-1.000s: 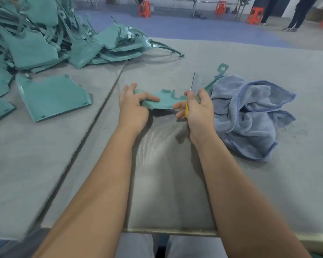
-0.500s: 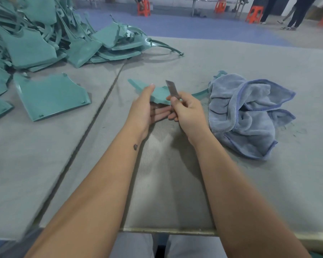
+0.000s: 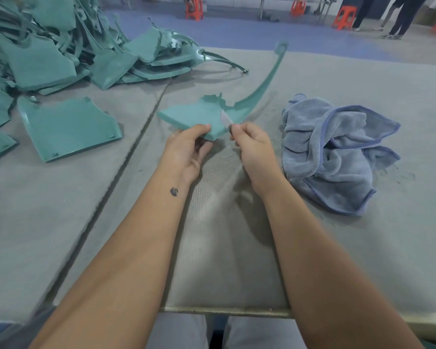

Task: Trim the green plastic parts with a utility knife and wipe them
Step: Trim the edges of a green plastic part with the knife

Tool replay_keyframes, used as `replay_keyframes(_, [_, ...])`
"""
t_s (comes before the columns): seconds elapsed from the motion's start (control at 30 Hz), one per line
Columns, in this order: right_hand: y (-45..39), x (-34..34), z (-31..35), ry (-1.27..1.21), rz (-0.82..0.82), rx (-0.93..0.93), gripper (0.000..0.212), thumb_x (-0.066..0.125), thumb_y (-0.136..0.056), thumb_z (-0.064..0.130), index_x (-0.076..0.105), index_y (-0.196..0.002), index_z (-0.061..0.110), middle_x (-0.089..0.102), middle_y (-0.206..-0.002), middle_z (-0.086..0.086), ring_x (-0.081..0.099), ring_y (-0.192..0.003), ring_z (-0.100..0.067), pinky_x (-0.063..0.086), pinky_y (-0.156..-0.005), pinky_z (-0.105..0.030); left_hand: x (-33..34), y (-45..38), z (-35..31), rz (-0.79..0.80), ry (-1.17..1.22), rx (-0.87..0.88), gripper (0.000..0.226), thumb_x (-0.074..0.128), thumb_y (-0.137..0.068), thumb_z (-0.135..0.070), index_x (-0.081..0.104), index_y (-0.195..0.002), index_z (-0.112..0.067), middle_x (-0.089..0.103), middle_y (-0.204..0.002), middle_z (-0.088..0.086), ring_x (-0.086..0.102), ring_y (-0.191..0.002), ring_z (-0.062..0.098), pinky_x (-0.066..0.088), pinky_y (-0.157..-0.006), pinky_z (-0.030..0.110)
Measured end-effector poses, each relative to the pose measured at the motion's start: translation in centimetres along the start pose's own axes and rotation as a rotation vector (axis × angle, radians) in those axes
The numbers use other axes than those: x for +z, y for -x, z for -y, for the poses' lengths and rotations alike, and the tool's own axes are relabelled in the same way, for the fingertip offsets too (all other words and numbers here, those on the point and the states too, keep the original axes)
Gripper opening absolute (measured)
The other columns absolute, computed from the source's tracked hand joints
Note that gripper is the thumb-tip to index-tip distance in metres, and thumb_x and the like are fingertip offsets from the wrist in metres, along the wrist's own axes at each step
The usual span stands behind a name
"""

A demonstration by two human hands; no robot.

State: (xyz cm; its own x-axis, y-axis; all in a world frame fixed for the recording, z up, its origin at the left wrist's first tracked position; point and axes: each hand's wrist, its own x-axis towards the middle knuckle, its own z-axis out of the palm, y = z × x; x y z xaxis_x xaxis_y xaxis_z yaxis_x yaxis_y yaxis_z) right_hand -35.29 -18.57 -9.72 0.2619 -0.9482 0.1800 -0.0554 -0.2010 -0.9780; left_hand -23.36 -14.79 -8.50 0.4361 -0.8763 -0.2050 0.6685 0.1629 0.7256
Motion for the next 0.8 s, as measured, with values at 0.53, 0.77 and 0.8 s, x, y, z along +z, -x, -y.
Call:
replay_keyframes(0.53, [0.6, 0.0, -0.2, -0.078, 0.138, -0.072, 0.031, 0.048, -0.100, 0.014, 0.049, -0.070, 0.015, 0.040, -0.059, -0.002, 0.032, -0.049, -0.004, 0.027, -0.047, -0.013, 0.3, 1.3, -0.9, 0.077, 0.166, -0.218, 0.017, 0.040, -0.096, 0.006, 0.057, -0.095, 0.008, 0.067, -0.080, 0.020, 0.070, -0.056, 0.025, 0.055, -0.048, 0.021])
replay_keyframes(0.77, [0.3, -0.1, -0.1, -0.180, 0.069, -0.038, 0.030, 0.046, -0.101, 0.014, 0.050, -0.071, 0.013, 0.040, -0.059, -0.001, 0.034, -0.050, -0.005, 0.030, -0.050, -0.014, 0.1, 1.3, -1.2, 0.100, 0.174, -0.234, 0.020, 0.042, -0.095, 0.006, 0.054, -0.111, 0.008, 0.066, -0.092, 0.021, 0.071, -0.059, 0.026, 0.055, -0.049, 0.022])
replay_keyframes(0.8, [0.3, -0.1, -0.1, -0.193, 0.058, -0.033, 0.031, 0.046, -0.101, 0.014, 0.050, -0.070, 0.013, 0.040, -0.058, -0.001, 0.034, -0.049, -0.004, 0.030, -0.050, -0.013, 0.0, 1.3, -1.2, 0.101, 0.169, -0.236, 0.022, 0.042, -0.095, 0.006, 0.054, -0.114, 0.007, 0.065, -0.094, 0.021, 0.071, -0.060, 0.026, 0.055, -0.049, 0.022])
